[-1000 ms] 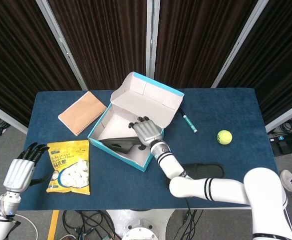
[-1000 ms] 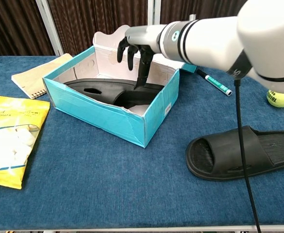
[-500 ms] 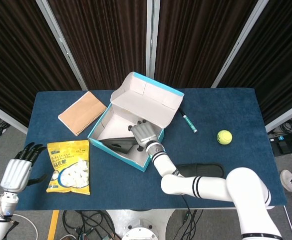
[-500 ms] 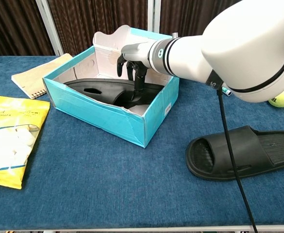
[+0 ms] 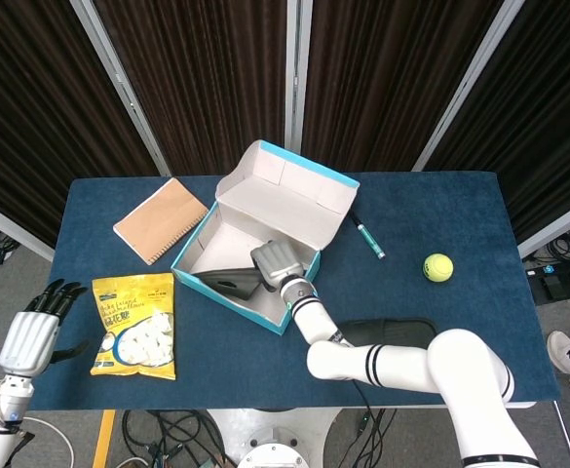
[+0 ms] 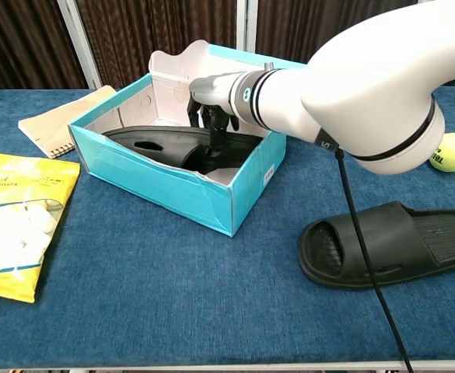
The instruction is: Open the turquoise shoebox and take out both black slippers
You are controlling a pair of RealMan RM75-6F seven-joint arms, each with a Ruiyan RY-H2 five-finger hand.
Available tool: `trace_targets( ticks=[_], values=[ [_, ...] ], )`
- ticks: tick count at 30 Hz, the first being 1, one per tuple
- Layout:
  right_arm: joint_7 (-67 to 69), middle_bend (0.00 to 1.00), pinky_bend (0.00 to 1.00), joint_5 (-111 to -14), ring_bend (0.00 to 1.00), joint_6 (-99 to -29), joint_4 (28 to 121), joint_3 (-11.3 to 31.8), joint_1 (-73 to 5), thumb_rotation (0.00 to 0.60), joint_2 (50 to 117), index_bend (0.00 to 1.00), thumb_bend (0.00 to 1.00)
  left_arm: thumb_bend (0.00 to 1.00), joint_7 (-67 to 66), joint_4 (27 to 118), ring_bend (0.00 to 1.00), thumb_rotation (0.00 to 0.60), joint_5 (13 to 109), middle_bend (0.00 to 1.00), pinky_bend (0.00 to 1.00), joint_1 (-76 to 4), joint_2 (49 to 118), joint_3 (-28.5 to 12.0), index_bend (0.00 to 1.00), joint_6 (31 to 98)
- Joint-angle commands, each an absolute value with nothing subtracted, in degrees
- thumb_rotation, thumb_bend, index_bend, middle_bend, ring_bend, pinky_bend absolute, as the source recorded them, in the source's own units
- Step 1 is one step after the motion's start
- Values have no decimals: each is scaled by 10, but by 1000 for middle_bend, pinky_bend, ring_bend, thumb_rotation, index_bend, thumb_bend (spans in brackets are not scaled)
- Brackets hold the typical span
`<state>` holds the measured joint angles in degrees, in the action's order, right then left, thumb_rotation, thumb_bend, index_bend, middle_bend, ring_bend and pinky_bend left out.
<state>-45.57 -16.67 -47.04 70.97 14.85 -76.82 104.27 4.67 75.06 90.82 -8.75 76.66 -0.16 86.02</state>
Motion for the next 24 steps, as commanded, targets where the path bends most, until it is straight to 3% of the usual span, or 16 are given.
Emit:
trace_targets(
  ticks=[1,7,24],
  values=[
    [-453,501,520,-171,381,-470,706,148,-768,600,1045,555,298,87,48,749,92,600,908,156,302,-87,767,-2,188,861],
    [-445,586,624,-194,467,-482,699,146,-764,600,1052,675,351,87,49,748,92,600,909,156,302,-87,768,-1,188,861],
    [-369,662,693,-342,541,-594,731,172,-714,600,1046,775,402,87,43,754,92,600,910,156,302,-89,767,-2,189,858]
  ],
)
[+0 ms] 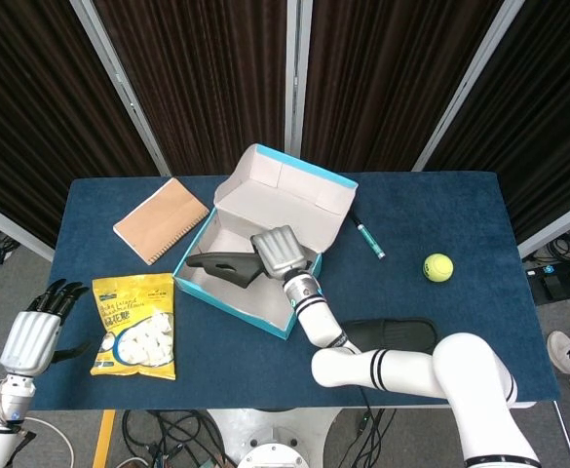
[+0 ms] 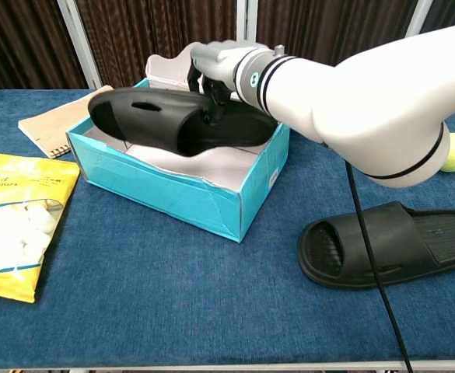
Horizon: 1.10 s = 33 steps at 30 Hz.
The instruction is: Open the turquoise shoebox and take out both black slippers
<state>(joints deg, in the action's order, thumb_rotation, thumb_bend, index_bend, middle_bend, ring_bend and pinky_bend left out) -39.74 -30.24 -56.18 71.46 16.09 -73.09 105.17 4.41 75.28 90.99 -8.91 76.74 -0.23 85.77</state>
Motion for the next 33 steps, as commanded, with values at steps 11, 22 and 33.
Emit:
trace_targets(
  ticks=[11,22,33],
  values=[
    [-344,670,699,-408,548,-682,901,207,-640,600,922,788,403,87,32,766,92,600,910,156,302,-94,764,-4,189,852],
    [-375,671,699,-423,547,-733,1072,141,-527,600,765,788,402,87,17,779,92,600,912,156,302,-97,763,-4,189,849],
    [-349,671,699,-413,547,-689,1148,60,-447,600,656,788,402,87,3,789,92,600,916,156,302,-102,766,-3,189,844]
  ],
)
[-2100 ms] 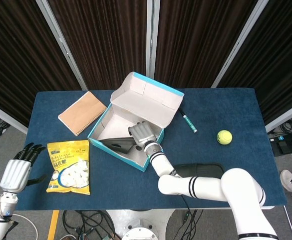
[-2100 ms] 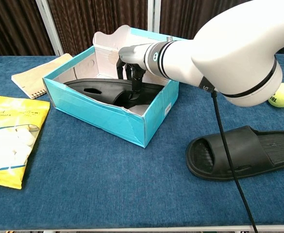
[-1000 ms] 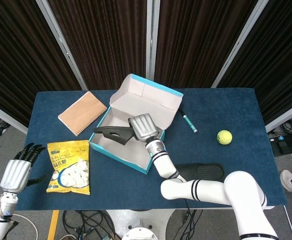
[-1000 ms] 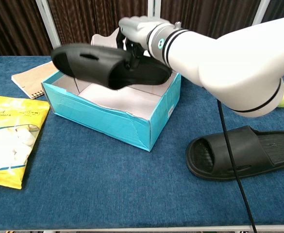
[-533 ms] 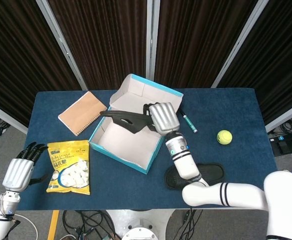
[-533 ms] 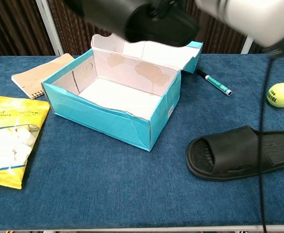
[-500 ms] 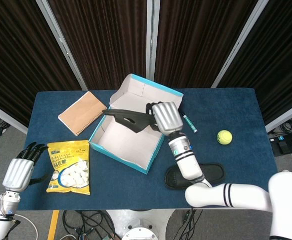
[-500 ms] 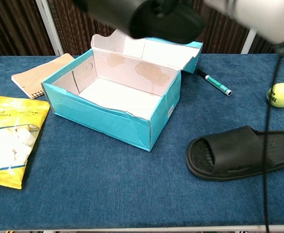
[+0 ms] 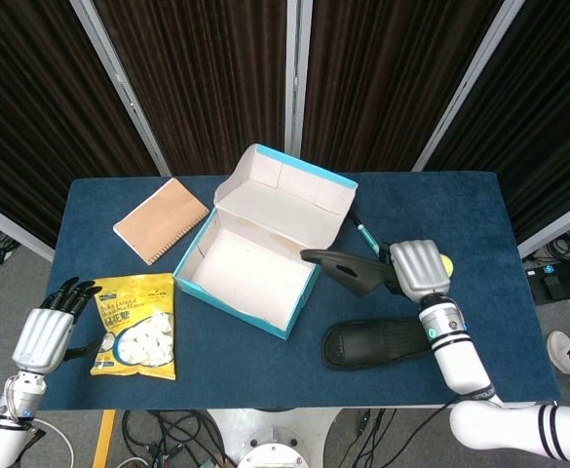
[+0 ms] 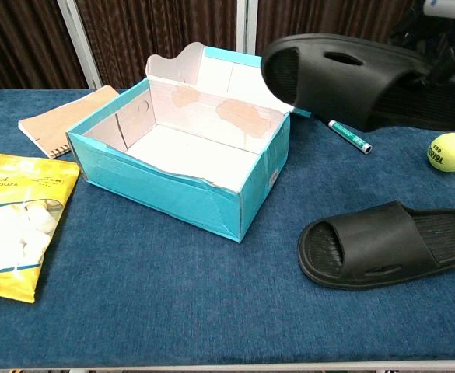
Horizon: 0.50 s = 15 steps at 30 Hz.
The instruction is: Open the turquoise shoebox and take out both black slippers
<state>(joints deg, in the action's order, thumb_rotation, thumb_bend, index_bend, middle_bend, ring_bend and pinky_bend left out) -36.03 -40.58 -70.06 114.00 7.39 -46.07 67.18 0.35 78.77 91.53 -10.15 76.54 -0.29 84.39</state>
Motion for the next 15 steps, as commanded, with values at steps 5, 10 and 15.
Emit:
trace_targets(
  ticks=[5,10,15],
  values=[
    [-340,671,699,-402,547,-657,1144,45,-437,600,636,788,402,87,-2,790,92,600,916,156,303,-102,768,0,189,841],
    [-319,671,698,-388,546,-626,1124,45,-434,600,638,783,393,87,-6,790,92,600,915,156,303,-103,770,0,189,837],
    [-298,654,645,-350,506,-573,1098,50,-445,600,636,710,342,87,-12,791,92,600,913,156,302,-106,772,1,189,829]
  ],
)
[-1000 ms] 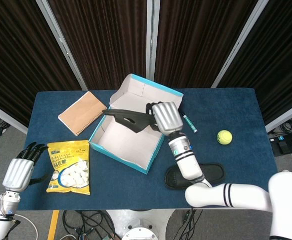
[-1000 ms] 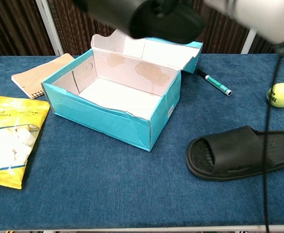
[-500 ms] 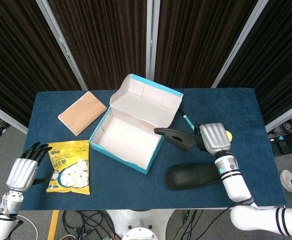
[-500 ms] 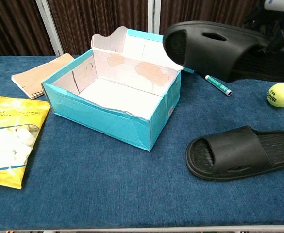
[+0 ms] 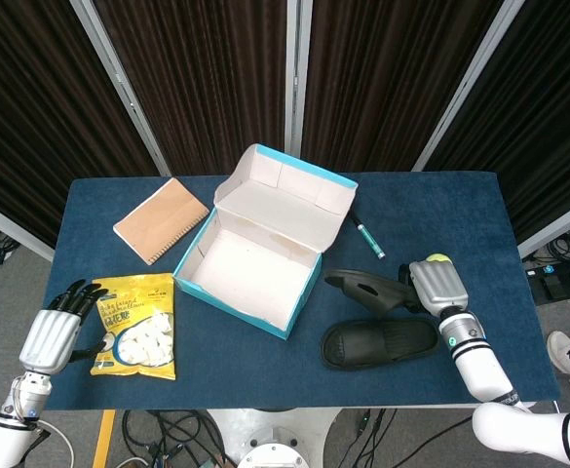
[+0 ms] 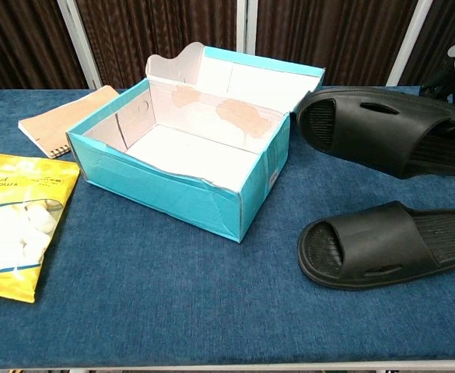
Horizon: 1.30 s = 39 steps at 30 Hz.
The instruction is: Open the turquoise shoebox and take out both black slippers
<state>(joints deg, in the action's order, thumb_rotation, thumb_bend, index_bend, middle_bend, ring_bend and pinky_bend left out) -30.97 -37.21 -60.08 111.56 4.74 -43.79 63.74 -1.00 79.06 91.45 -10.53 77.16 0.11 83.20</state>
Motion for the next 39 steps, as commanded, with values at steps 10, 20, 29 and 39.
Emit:
trace_targets(
  ticks=[10,20,29,39],
  values=[
    [-227,159,68,-349,5,-548,1010,86,-449,600,671,42,141,87,-30,799,92,600,903,156,303,-111,774,0,189,815],
    [-204,35,0,-347,0,-538,1006,95,-450,600,671,0,105,87,-36,807,92,600,903,156,302,-110,769,0,189,818],
    [-177,51,0,-487,0,-658,1077,93,-387,600,636,0,53,88,-37,813,92,600,908,156,302,-111,768,-2,189,825],
    [-254,8,0,-716,0,-917,1088,-10,-231,600,707,0,57,87,-46,821,92,600,909,156,302,-109,766,-8,189,839]
  ],
)
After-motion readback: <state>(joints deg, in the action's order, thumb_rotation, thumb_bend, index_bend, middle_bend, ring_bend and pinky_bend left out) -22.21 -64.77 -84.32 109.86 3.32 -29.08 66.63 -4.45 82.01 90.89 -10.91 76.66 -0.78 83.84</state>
